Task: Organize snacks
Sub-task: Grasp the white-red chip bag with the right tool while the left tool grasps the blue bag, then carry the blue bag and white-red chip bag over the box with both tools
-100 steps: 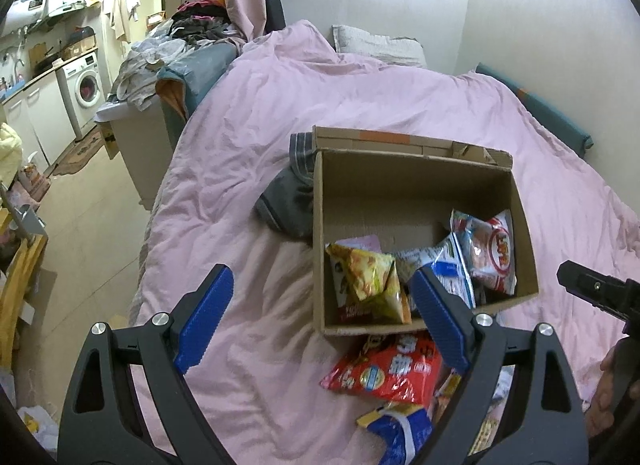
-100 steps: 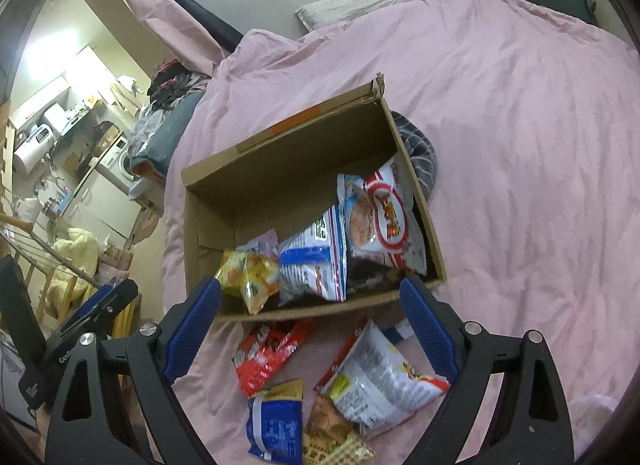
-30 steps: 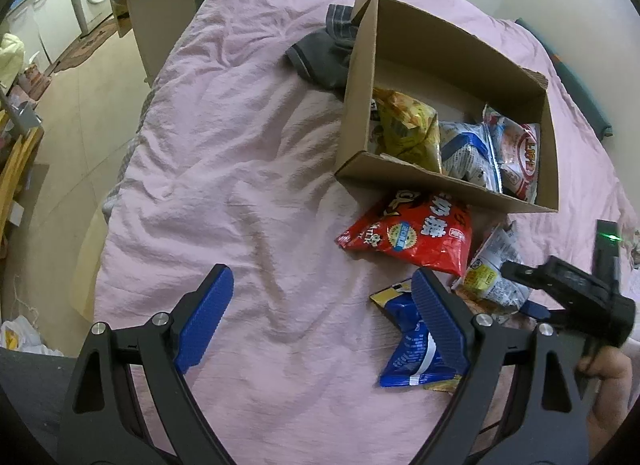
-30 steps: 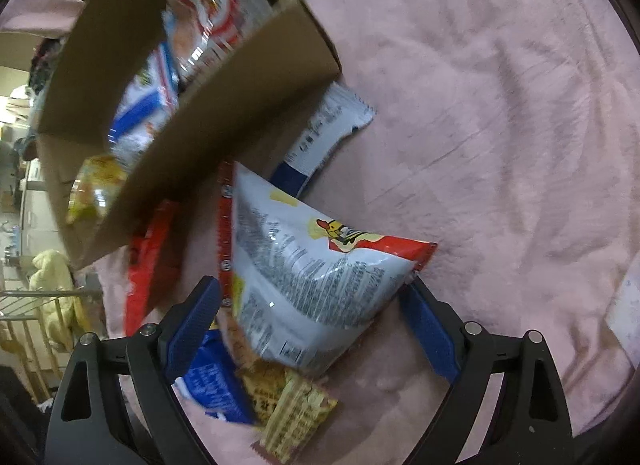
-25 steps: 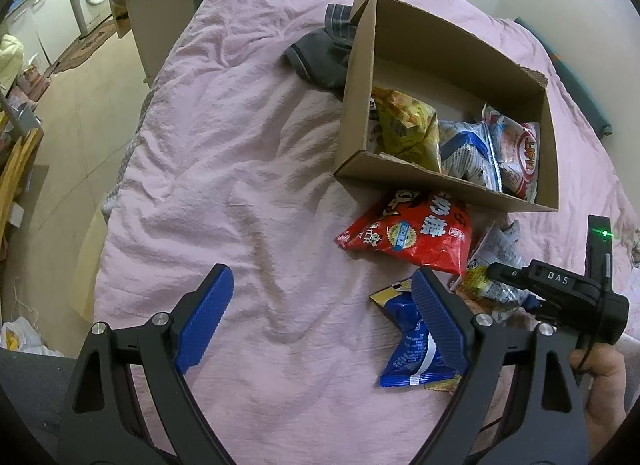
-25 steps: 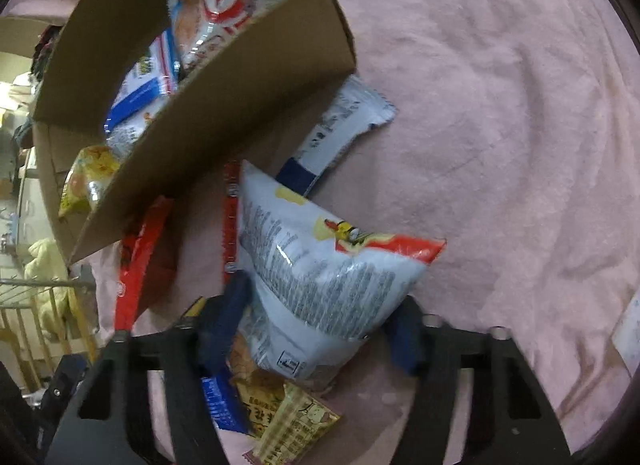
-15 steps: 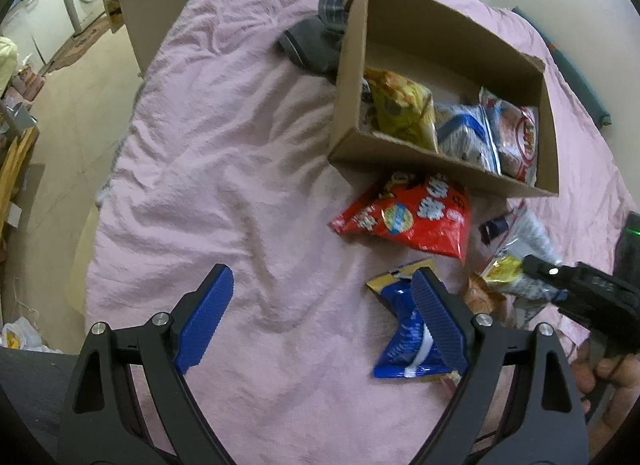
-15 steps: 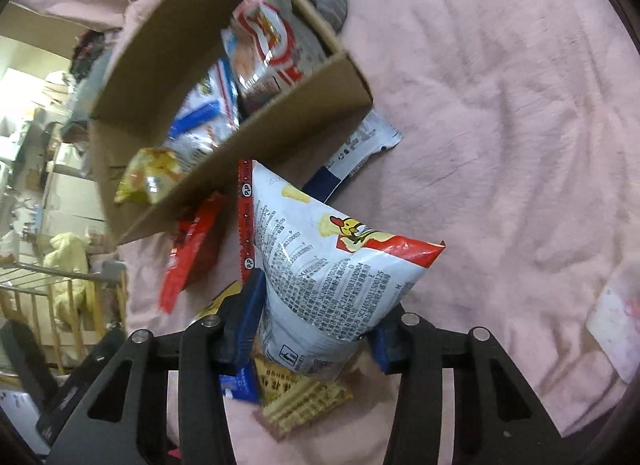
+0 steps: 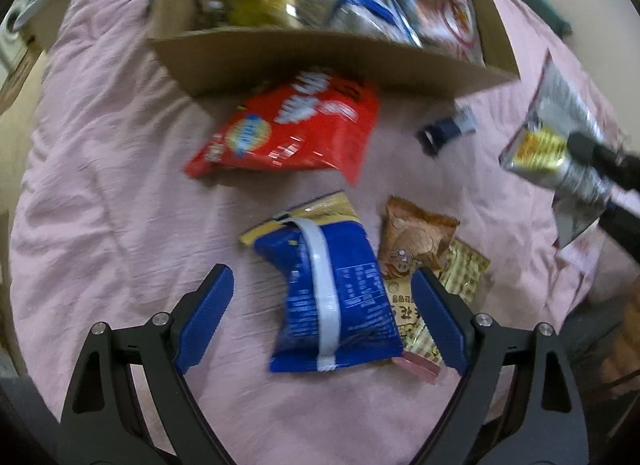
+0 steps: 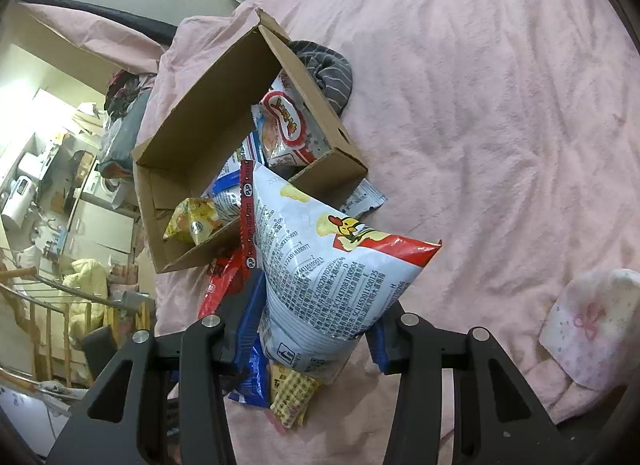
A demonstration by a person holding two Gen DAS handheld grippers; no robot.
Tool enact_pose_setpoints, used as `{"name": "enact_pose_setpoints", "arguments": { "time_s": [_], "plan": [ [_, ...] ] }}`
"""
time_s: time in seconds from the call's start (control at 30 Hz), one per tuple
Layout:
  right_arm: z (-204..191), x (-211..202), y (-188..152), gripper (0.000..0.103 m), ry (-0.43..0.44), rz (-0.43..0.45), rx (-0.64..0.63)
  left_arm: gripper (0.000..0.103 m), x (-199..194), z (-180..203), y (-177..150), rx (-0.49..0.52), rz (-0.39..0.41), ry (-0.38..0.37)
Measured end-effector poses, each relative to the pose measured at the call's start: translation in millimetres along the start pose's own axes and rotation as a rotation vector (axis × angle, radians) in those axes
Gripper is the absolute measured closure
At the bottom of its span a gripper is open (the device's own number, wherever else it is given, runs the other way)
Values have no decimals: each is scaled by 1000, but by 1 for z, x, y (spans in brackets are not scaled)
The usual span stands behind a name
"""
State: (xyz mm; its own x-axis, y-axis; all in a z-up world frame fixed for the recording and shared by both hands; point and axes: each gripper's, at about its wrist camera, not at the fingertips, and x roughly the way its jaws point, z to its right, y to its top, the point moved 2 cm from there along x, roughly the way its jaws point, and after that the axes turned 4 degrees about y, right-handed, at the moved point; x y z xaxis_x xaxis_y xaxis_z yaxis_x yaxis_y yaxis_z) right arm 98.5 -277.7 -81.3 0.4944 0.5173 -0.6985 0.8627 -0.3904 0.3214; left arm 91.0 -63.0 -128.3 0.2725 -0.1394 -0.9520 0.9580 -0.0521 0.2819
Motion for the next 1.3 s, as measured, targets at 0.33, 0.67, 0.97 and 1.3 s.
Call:
{"name": "enact_pose_setpoints", "arguments": {
  "time_s": [0.33,0.67,0.97,1.3],
  "plan": [
    [9,2,1,56,-25,-21,17,63,19,0,-6,-22,-64,-11],
    [9,4,1,56,-20,-17,26,67,3,-24,-15,-60,-49,57],
    [2,-1,4,56,21,-8,34,67,-22,-49,-26,-88,-41,113],
    [-4,-17,9,56,61,39,35,67,-73,-82,-17,-161,81,214]
  ]
}}
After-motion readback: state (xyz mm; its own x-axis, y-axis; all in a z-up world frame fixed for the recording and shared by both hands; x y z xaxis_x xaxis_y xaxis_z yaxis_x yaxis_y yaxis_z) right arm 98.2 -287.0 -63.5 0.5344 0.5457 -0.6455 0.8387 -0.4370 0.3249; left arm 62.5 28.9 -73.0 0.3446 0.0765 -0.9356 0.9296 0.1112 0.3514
